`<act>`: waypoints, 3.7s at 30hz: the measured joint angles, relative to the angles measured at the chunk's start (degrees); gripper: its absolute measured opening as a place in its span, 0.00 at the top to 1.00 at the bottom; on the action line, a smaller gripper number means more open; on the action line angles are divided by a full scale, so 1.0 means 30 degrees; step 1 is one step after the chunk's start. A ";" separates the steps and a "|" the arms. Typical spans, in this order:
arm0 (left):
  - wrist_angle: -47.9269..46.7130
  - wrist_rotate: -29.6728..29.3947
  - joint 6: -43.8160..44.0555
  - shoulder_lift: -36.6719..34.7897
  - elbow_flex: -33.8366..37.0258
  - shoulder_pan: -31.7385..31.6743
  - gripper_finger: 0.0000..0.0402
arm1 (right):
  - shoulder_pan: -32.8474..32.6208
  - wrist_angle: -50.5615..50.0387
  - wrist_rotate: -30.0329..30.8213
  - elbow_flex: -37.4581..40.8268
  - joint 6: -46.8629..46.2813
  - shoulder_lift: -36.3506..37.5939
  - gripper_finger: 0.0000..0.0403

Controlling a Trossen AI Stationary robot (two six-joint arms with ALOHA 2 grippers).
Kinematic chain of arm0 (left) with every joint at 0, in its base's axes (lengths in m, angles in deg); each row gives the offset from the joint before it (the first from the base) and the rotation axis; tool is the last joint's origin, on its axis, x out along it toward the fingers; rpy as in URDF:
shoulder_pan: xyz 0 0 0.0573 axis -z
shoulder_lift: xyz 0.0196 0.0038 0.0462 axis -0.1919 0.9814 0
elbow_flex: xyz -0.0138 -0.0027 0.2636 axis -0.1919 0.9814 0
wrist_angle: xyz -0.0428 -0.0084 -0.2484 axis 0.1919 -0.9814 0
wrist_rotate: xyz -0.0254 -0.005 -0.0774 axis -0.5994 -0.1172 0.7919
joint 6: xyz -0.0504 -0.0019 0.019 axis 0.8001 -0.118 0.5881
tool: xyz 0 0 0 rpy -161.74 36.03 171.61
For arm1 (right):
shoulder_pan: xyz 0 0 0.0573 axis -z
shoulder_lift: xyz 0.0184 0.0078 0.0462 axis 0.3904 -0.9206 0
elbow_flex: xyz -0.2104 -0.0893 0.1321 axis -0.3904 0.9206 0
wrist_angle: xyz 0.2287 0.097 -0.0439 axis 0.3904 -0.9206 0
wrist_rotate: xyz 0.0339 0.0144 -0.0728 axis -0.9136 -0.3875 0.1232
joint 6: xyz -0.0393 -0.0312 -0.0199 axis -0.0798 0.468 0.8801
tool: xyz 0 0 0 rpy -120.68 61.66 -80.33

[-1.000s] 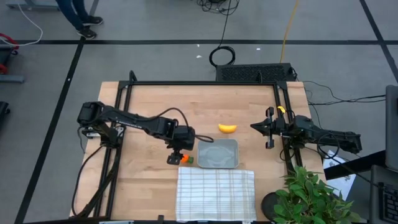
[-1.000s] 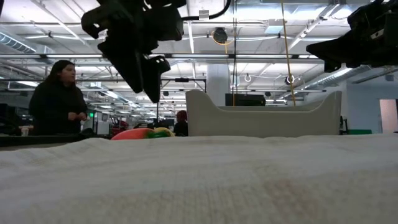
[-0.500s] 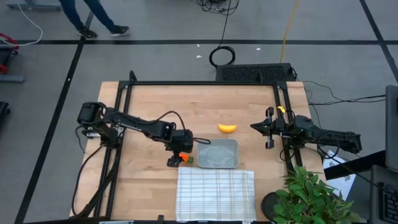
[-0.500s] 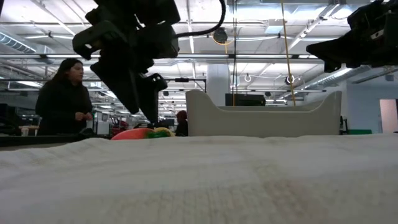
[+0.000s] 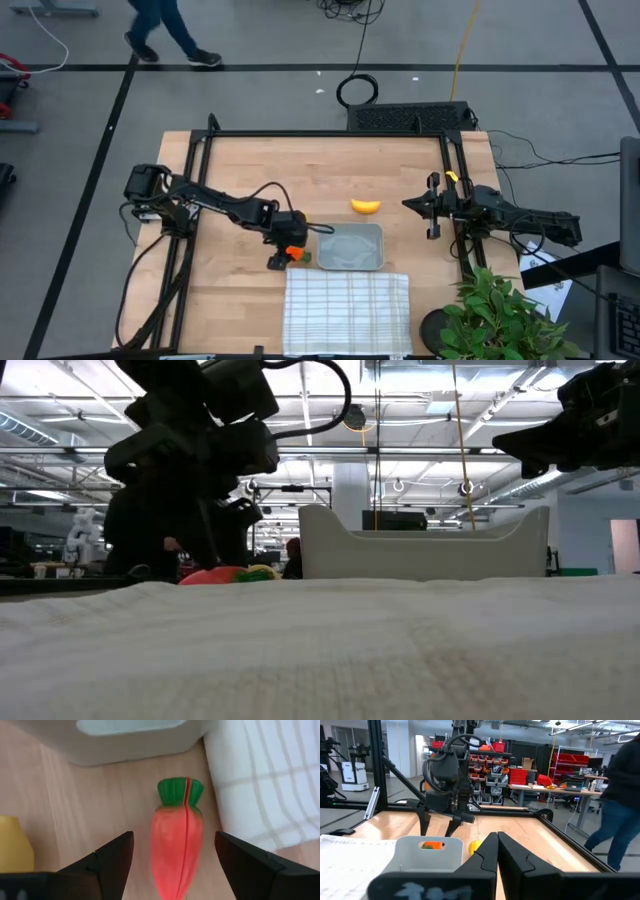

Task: Pick and placing Produce into tupperware
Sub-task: Put the carrot into the gray bin

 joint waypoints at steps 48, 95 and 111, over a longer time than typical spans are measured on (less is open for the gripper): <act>0.1659 0.0005 -0.0819 0.0393 0.1150 0.0000 0.58 | 0.0000 -0.0062 0.0000 0.0022 -0.0495 -0.0120 1.00; -0.9930 -0.1693 -0.3751 0.0344 -0.9064 -0.0752 0.66 | 0.0003 -0.0058 0.0000 0.0022 -0.0496 -0.0131 1.00; -1.1897 -0.1591 -0.3773 0.0342 -1.1927 -0.2175 0.66 | 0.0003 -0.0058 0.0000 0.0022 -0.0500 -0.0131 1.00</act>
